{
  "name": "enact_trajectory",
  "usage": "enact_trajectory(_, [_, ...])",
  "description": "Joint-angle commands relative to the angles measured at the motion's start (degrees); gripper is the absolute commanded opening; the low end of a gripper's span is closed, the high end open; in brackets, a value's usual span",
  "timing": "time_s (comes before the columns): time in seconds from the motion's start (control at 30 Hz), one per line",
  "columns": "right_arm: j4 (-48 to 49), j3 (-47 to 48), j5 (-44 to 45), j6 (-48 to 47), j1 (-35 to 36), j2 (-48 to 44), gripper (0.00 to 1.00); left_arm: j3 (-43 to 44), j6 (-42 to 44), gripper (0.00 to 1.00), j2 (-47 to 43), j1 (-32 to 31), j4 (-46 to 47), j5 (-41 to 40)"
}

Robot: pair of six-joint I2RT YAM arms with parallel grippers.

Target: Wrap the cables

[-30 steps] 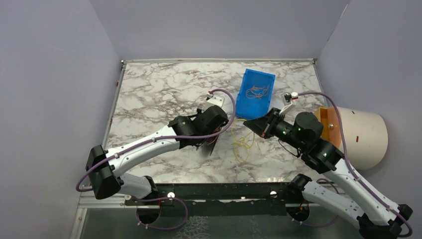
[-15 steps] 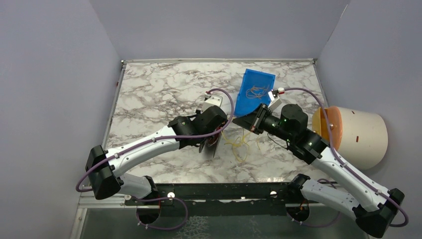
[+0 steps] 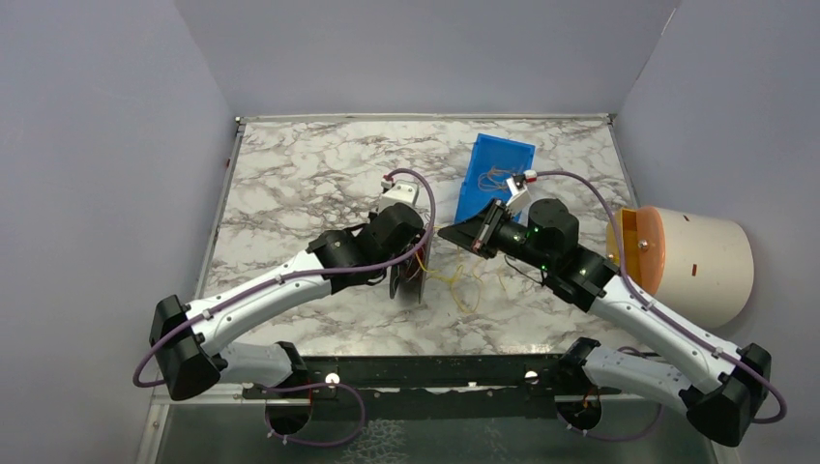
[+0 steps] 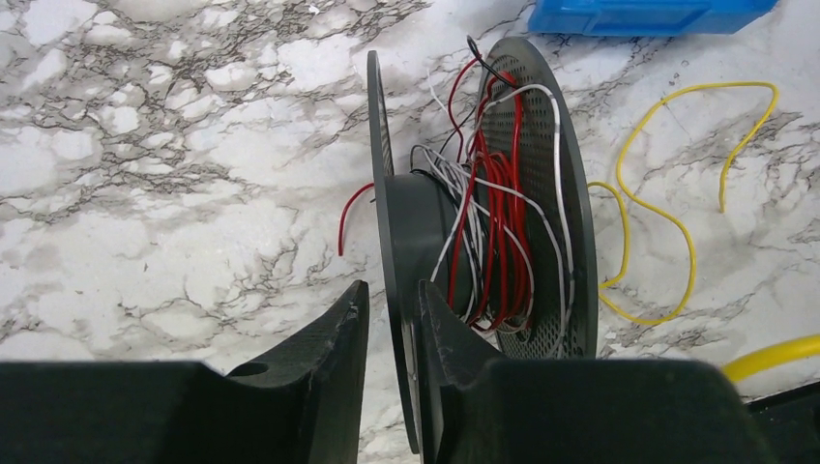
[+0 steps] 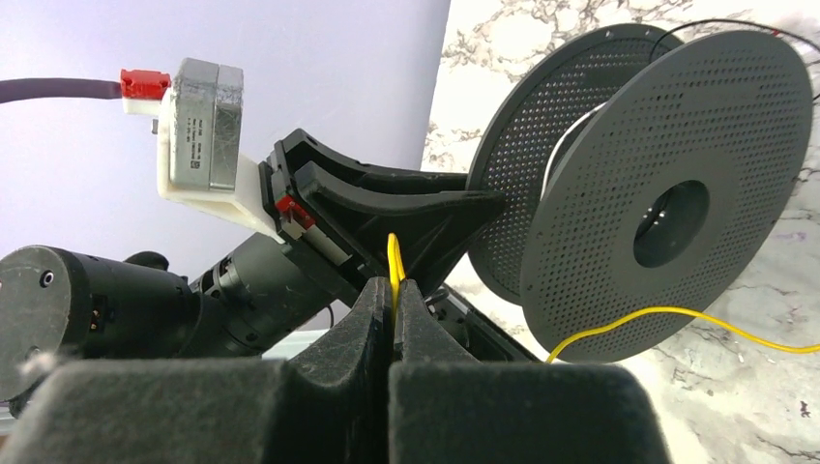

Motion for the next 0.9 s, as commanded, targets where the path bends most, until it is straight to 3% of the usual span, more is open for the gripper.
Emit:
enact_trajectory(0.0, [3.5,0.1,1.7,1.3,1.8,1.7,0.01,-1.2,0.5,0.28,-2.0,1.0,2.3,1.9])
enact_trajectory(0.63, [2.4,1.1,12.8,5.0,4.3,7.7,0.01,-7.8,-0.5,0.47,-16.0,1.8,8.9,7.2])
enact_trajectory(0.87, [1.1,3.3,14.0,6.7,4.6,9.7,0.01,-10.0,0.7,0.54,-17.1,1.8,12.6,10.9])
